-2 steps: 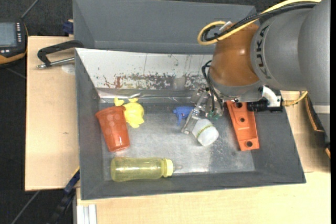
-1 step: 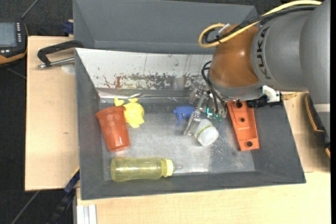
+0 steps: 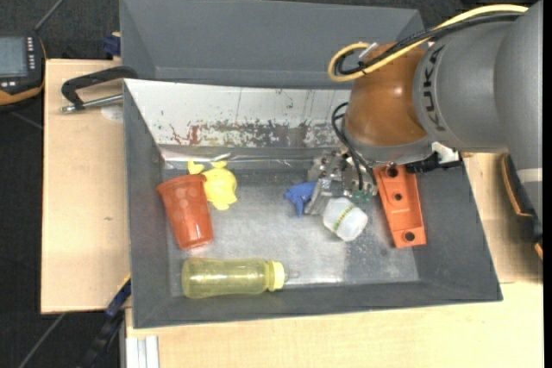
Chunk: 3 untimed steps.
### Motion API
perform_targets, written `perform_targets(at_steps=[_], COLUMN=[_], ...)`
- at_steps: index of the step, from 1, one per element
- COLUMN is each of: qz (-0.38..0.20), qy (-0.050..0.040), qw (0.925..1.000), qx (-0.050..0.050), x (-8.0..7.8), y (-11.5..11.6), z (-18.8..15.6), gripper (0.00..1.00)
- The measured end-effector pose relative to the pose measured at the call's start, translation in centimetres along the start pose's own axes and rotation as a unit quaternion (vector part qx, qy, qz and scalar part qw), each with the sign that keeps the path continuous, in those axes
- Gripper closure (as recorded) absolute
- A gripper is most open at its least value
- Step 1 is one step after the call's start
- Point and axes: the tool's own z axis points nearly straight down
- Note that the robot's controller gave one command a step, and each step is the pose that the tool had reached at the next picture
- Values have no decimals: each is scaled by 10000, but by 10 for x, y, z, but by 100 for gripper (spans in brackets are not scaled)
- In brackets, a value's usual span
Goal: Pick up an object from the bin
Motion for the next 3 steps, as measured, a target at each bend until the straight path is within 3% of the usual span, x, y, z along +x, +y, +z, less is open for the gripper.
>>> perform_targets(at_steps=[1, 2, 3], qz=[0, 138, 182], qy=[0, 19, 2], qw=[10000, 9999, 9998], qx=[0, 0, -2], x=[0, 1, -1], y=[0, -4, -5], z=[0, -40, -58], gripper=[100, 100, 100])
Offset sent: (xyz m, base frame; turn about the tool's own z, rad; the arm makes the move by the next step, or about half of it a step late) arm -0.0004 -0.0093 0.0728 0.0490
